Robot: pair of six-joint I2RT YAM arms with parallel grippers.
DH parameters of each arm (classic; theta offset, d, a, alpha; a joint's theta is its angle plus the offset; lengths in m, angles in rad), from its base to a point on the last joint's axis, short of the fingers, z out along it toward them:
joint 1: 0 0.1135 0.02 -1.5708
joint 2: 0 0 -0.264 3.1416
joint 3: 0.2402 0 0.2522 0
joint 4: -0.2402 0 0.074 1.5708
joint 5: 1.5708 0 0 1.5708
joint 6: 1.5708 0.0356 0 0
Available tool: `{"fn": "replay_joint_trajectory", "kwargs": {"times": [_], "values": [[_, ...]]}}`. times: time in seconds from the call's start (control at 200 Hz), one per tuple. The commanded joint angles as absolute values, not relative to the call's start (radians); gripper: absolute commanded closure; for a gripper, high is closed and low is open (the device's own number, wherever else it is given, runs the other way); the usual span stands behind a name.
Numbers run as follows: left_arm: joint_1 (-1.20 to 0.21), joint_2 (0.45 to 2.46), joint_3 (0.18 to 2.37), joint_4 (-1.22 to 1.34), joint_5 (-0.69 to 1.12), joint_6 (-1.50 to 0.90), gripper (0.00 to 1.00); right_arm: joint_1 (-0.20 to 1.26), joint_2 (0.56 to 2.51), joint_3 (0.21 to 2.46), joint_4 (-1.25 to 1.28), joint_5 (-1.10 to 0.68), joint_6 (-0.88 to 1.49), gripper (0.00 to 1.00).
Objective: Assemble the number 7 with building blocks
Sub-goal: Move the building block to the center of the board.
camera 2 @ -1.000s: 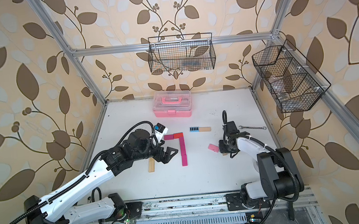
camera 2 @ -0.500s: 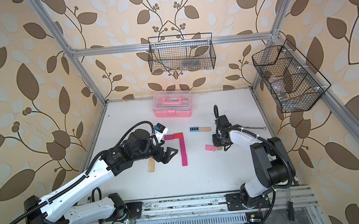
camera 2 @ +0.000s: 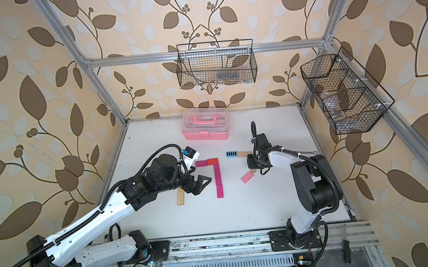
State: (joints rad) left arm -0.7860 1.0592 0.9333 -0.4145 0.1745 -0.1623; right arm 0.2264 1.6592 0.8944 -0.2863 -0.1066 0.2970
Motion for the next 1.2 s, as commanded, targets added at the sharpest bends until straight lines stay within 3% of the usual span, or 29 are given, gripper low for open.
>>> {"fn": "replay_joint_trajectory", "kwargs": {"times": [0.0, 0.645, 1.015, 1.195], "values": [[-0.79, 1.046, 0.939, -0.386, 0.163, -0.149, 0.01, 0.237, 1.68, 0.876, -0.242, -0.131, 0.338, 0.76], [-0.79, 1.041, 0.933, -0.38, 0.164, -0.148, 0.01, 0.239, 1.731, 0.903, -0.255, -0.074, 0.329, 0.73], [-0.79, 1.069, 0.943, -0.379, 0.183, -0.146, 0.01, 0.247, 1.569, 0.89, -0.318, -0.046, 0.297, 0.52], [-0.79, 1.075, 0.948, -0.374, 0.191, -0.147, 0.01, 0.251, 1.437, 0.814, -0.35, -0.028, 0.3, 0.5]]}}
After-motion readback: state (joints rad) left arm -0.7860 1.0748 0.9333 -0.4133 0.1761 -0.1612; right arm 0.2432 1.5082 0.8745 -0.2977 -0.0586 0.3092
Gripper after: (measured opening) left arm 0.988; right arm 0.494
